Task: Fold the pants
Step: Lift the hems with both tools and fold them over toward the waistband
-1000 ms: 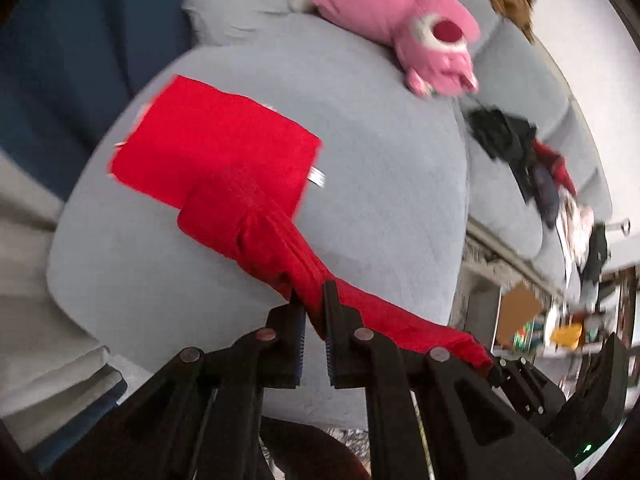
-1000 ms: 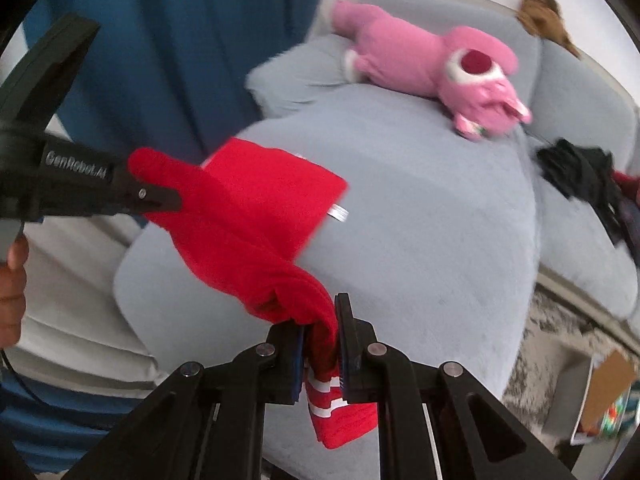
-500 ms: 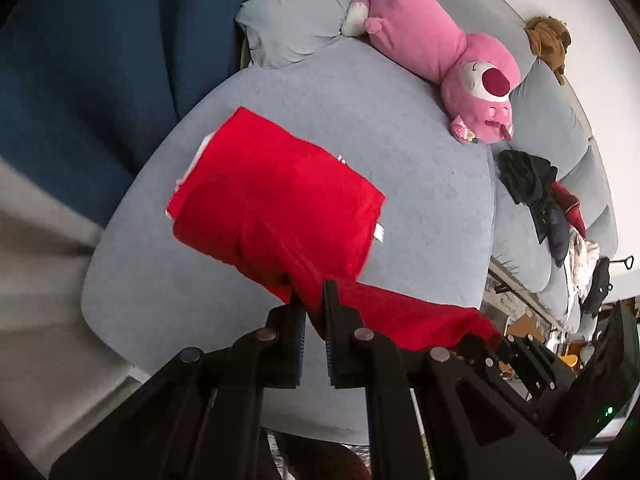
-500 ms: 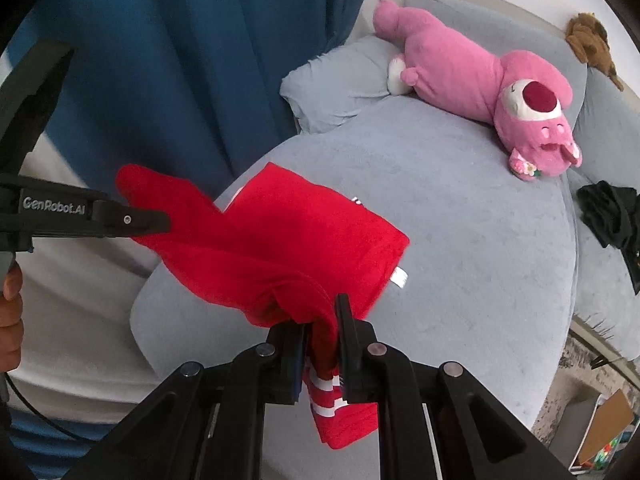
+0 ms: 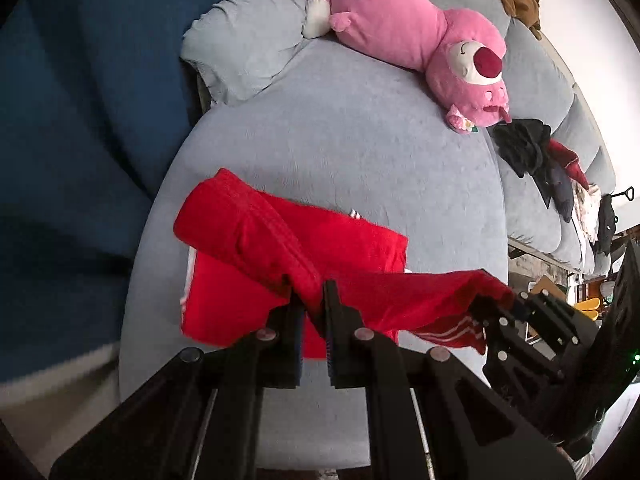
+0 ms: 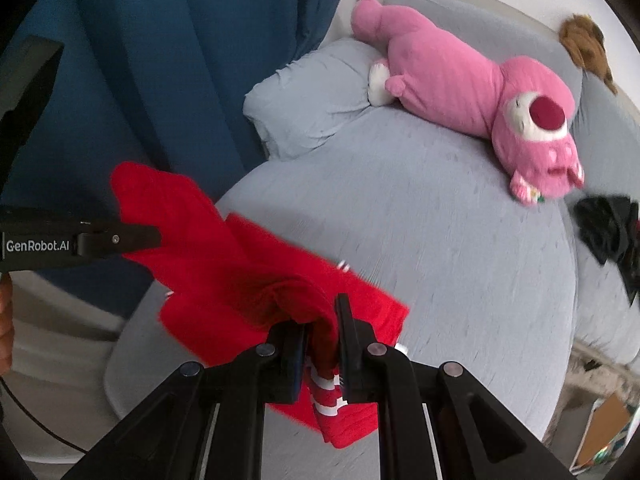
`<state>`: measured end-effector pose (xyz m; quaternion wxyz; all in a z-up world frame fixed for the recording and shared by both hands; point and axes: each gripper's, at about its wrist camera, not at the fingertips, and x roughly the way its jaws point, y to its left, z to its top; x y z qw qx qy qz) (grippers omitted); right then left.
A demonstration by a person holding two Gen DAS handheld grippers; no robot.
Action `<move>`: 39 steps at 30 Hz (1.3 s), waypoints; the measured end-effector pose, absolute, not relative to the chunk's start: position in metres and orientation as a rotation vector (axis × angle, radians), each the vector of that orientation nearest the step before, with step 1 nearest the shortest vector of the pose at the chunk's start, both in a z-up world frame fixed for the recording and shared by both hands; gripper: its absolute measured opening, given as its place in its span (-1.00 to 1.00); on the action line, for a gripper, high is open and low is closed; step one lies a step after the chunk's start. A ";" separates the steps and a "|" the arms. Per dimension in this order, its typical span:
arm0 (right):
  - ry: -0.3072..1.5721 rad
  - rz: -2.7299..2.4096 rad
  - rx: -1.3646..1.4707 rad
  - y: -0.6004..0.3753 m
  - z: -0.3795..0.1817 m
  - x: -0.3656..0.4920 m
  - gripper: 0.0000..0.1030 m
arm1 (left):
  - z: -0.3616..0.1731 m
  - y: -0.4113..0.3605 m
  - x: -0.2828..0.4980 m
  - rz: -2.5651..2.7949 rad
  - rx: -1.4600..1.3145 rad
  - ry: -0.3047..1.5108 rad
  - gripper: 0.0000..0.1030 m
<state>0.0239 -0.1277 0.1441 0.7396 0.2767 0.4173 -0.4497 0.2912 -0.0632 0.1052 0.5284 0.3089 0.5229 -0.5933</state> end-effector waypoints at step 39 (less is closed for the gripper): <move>1.308 -0.795 0.158 -0.055 -0.018 0.078 -0.77 | -0.065 -0.049 0.315 -1.212 0.819 1.453 -0.87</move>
